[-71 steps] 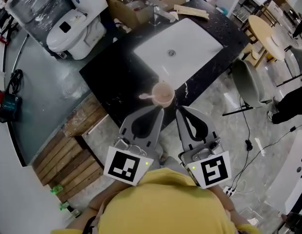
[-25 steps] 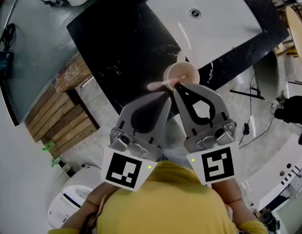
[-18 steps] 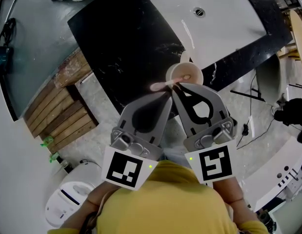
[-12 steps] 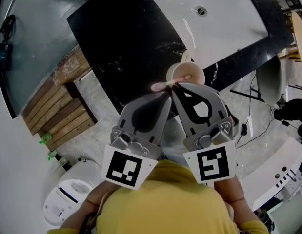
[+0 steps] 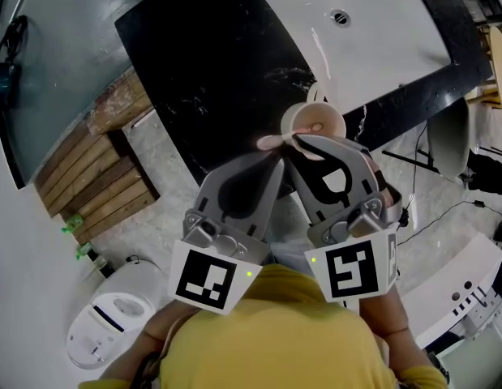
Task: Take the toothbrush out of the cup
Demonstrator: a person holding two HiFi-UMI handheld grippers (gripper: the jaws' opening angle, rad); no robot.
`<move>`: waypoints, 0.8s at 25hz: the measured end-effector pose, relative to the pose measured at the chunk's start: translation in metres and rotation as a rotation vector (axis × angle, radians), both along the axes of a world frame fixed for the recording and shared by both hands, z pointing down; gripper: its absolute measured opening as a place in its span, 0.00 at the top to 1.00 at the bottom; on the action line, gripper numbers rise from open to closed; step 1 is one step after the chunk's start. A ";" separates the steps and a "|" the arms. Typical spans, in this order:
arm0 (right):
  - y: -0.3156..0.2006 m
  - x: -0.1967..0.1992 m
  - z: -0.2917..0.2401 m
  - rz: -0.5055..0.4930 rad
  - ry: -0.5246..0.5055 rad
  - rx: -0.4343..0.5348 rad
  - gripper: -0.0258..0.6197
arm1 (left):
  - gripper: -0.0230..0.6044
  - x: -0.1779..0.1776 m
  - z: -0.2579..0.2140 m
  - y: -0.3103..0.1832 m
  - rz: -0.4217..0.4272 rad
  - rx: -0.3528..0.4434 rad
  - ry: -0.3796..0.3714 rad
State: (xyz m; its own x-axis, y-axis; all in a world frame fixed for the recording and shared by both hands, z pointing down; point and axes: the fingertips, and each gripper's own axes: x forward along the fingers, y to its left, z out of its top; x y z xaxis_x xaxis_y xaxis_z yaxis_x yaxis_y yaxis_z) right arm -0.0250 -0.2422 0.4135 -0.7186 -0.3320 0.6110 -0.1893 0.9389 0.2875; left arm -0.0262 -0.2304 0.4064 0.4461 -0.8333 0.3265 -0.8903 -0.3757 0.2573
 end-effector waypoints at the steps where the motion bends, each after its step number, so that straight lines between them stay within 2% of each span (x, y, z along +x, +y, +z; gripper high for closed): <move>1: 0.000 -0.001 0.000 -0.004 0.002 -0.001 0.85 | 0.95 -0.001 0.000 0.000 -0.003 -0.001 0.000; 20: -0.011 -0.009 0.014 -0.008 0.037 -0.019 0.87 | 0.95 -0.007 0.001 -0.001 -0.024 -0.008 -0.003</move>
